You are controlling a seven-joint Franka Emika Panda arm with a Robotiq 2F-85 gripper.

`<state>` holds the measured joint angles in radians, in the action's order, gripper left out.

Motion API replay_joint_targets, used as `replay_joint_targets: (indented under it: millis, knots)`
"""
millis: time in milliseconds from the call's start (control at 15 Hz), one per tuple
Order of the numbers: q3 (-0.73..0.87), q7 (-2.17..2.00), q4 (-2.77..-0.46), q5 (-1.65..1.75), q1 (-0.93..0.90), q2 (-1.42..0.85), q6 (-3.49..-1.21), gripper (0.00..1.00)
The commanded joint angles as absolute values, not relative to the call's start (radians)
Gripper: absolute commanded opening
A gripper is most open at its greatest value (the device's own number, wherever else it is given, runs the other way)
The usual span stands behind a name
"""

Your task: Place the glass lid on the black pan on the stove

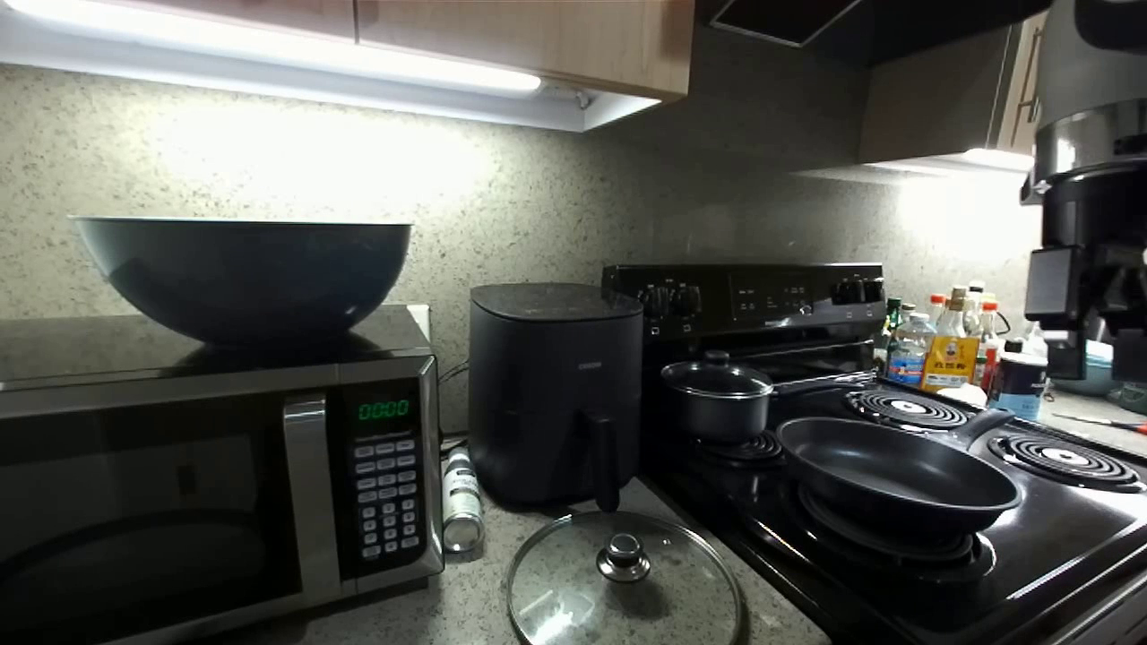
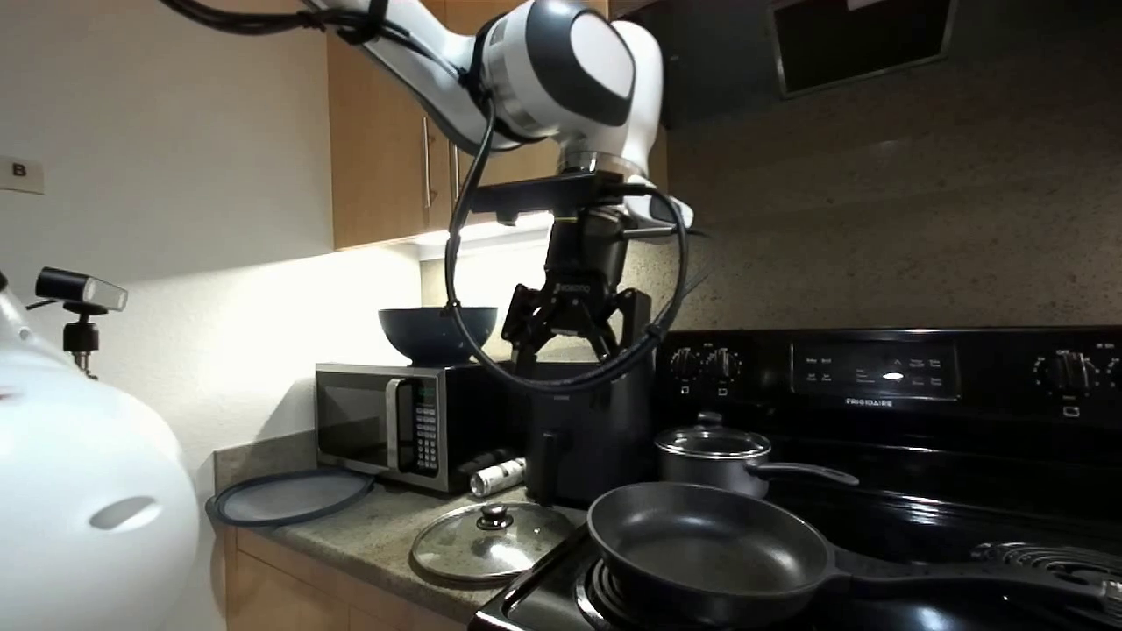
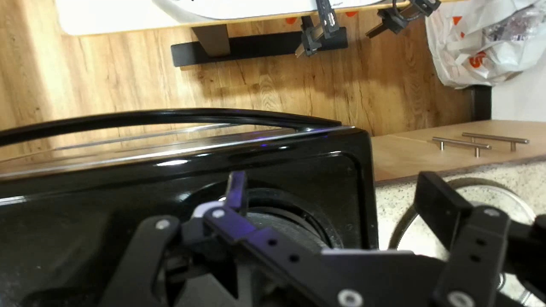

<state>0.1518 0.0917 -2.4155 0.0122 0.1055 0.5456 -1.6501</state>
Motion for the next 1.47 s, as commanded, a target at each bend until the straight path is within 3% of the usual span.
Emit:
replay_joint_targets:
  millis: [0, 333, 800, 1400]
  knots:
    - [0.031, 0.083, -2.424, 0.046, 0.031, 0.53, -1.68, 1.0]
    - [-0.077, 0.135, -2.423, 0.075, -0.085, 0.509, -1.68, 1.0]
    - [-0.073, 0.107, -2.424, 0.07, -0.108, 0.517, -1.683, 1.0]
    - [-0.245, -0.231, -2.422, 0.106, -0.116, 0.326, -2.295, 1.0]
